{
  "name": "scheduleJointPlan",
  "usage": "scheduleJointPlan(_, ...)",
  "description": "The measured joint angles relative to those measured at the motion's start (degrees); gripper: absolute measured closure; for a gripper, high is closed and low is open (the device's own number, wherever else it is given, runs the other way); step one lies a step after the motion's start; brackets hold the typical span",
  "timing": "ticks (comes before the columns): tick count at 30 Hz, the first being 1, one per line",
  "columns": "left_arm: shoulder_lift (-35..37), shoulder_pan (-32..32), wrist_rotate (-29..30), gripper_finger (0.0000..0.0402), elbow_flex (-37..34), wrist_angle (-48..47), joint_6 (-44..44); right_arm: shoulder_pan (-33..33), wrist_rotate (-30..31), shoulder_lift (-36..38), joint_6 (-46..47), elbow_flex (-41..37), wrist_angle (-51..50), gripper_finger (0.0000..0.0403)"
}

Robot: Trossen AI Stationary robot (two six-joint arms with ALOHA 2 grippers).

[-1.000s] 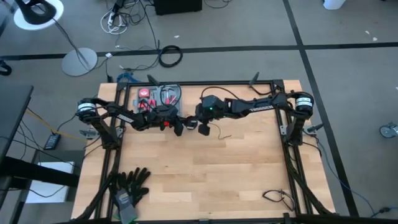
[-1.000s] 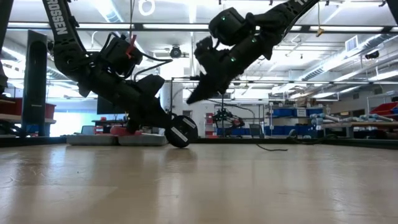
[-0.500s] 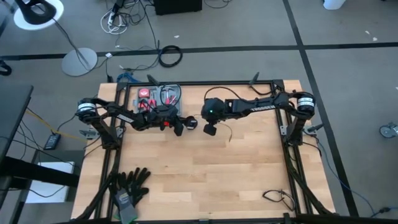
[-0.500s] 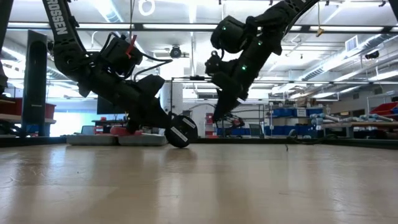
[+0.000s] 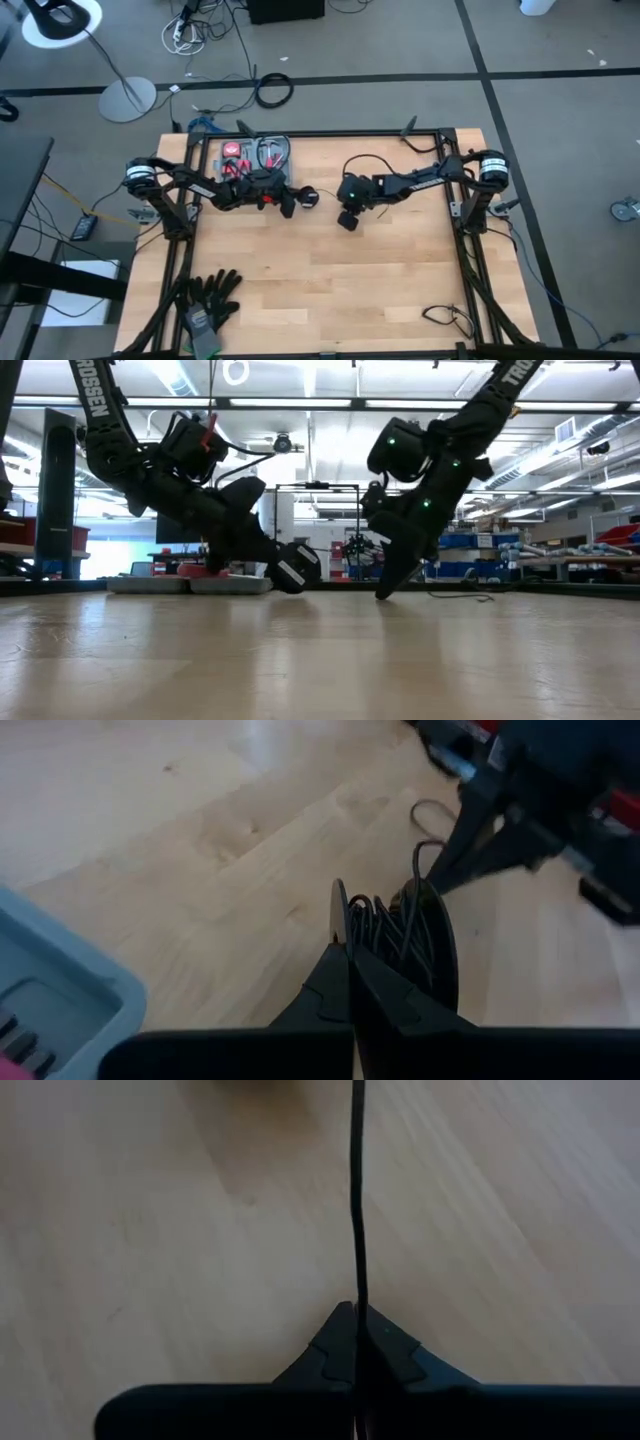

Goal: Coil cords
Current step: Coil the black wire onto the spool

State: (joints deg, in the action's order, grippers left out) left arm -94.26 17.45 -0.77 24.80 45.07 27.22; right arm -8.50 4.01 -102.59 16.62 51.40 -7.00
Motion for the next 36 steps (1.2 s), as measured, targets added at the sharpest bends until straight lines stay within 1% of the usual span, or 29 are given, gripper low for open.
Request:
scheduleJointPlan(3, 0.0, 0.0, 0.1, 0.0401, 0.0, 0.6, 0.1, 1.5, 0.9, 0.0, 1.2, -1.2, 2.4, 0.0403)
scheduleJointPlan(7, 0.0, 0.0, 0.1, 0.0401, 0.0, 1.0, 0.7, 3.3, 1.7, -0.1, 1.1, -1.2, 2.6, 0.0397)
scheduleJointPlan(10, 0.0, -0.3, 1.3, 0.0401, 0.0, 1.0, 0.7, 4.4, 1.7, -0.1, 0.8, -1.2, 2.3, 0.0394)
scheduleJointPlan(15, 0.1, -2.8, 6.5, 0.0401, 0.0, 1.1, 0.2, 6.1, 3.7, -0.1, 0.7, -1.2, 0.6, 0.0397)
scheduleJointPlan(20, 0.1, -6.0, 11.6, 0.0401, 0.1, 1.1, -0.9, 7.2, 3.7, 0.8, 0.8, -1.5, -0.4, 0.0401)
scheduleJointPlan(23, 0.1, -8.1, 13.9, 0.0401, 0.1, 1.3, -1.3, 8.3, 3.0, 3.7, 2.8, -5.0, 1.0, 0.0401)
scheduleJointPlan(27, 0.1, -10.3, 14.9, 0.0401, 0.1, 1.3, -1.3, 10.0, 2.3, 11.4, 8.0, -15.3, 8.5, 0.0402)
scheduleJointPlan(29, 0.1, -11.3, 15.8, 0.0401, 0.1, 1.5, -1.7, 10.9, 3.3, 15.5, 11.1, -20.8, 16.4, 0.0402)
scheduleJointPlan(31, 0.1, -12.0, 16.3, 0.0401, 0.1, 2.6, -2.8, 12.0, 6.0, 18.2, 14.0, -25.1, 25.3, 0.0402)
scheduleJointPlan(34, 0.2, -13.2, 17.2, 0.0401, 0.2, 4.4, -3.8, 13.4, 11.5, 17.7, 15.3, -28.8, 33.7, 0.0402)
scheduleJointPlan(36, 0.2, -13.6, 18.2, 0.0402, 0.2, 5.4, -4.4, 13.5, 12.1, 16.2, 15.3, -28.2, 35.1, 0.0402)
